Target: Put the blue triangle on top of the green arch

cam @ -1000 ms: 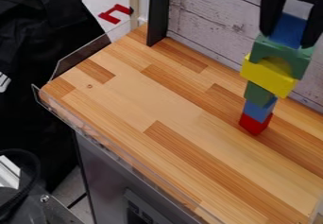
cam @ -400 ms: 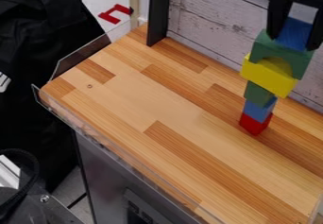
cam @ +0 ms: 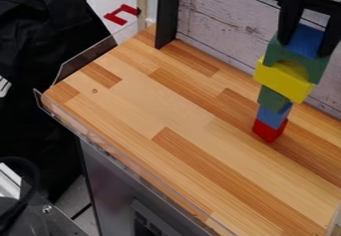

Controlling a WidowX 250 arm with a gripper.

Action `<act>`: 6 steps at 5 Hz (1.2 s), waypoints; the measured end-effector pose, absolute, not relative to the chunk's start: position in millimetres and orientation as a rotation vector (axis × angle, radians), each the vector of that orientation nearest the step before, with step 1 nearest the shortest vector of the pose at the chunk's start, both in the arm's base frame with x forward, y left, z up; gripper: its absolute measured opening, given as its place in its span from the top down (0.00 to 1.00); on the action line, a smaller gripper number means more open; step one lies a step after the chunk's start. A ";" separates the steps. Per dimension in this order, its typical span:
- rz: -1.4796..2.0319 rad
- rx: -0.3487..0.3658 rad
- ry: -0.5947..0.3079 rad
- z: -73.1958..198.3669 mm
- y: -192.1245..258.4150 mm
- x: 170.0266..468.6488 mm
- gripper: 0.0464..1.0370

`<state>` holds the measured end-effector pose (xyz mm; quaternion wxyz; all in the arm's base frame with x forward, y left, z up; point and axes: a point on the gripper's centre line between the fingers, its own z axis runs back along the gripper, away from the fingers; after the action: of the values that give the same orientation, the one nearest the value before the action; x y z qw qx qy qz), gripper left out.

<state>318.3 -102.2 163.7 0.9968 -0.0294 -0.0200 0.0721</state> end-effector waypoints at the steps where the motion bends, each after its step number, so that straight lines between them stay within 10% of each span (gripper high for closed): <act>1: 0.160 -0.052 -0.044 164.2 -98.6 319.3 0.50; 2: 0.168 -0.053 -0.046 164.2 -97.2 320.0 0.45; 4: 0.182 -0.053 -0.046 163.8 -95.2 320.5 0.03; 6: 0.222 -0.065 -0.104 199.3 -94.2 299.0 0.04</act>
<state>299.0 -94.2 199.3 0.9920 -0.0324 -0.0520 0.1108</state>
